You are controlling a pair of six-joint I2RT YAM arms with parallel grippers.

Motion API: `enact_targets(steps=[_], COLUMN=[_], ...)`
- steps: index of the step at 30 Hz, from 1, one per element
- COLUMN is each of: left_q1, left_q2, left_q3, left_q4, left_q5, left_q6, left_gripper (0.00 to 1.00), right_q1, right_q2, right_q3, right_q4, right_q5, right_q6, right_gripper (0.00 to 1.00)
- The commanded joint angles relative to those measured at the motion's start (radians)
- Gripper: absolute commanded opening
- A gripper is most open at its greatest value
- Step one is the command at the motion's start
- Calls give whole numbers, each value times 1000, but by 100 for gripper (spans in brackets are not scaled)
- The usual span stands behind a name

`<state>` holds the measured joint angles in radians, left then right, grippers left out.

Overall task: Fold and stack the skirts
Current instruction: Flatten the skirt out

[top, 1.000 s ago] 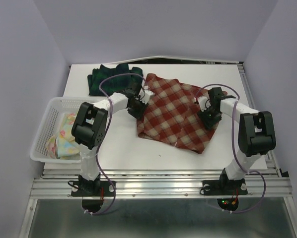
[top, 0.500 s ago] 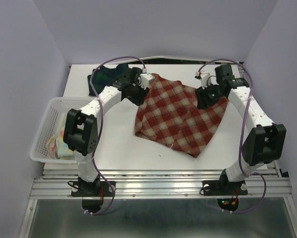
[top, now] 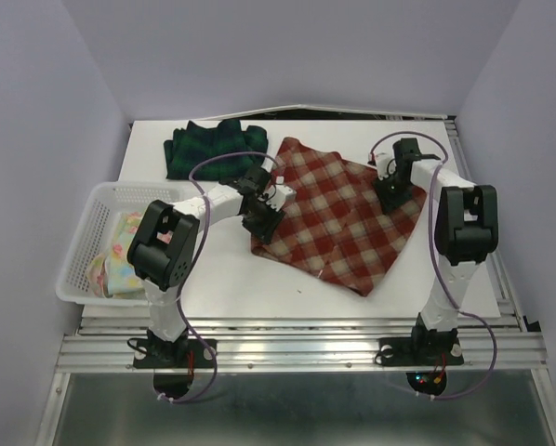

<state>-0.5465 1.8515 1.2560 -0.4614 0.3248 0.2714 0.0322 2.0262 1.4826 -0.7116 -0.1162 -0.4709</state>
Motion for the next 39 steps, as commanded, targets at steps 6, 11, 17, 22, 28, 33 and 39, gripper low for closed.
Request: enact_targets(steps=[6, 11, 17, 22, 28, 33, 39], left_q1=[140, 192, 181, 87, 51, 51, 49], left_q2=[158, 245, 95, -53, -41, -28, -25], left_q3=[150, 350, 367, 191, 82, 31, -4], left_q4=[-60, -74, -63, 35, 131, 176, 190], left_q5=[-185, -248, -74, -36, -12, 8, 10], left_q6=[89, 150, 122, 101, 46, 29, 15], left_gripper=[47, 48, 51, 52, 52, 52, 52], right_q1=[27, 146, 55, 2, 2, -8, -8], right_q2=[-208, -349, -411, -308, -100, 41, 29], right_q3=[-361, -403, -135, -3, 223, 309, 230], right_q4=[-112, -343, -249, -88, -15, 8, -22], right_q5=[-84, -394, -432, -228, -200, -221, -183], right_q6=[-152, -167, 64, 172, 239, 224, 166], right_gripper=[36, 43, 43, 41, 43, 47, 44])
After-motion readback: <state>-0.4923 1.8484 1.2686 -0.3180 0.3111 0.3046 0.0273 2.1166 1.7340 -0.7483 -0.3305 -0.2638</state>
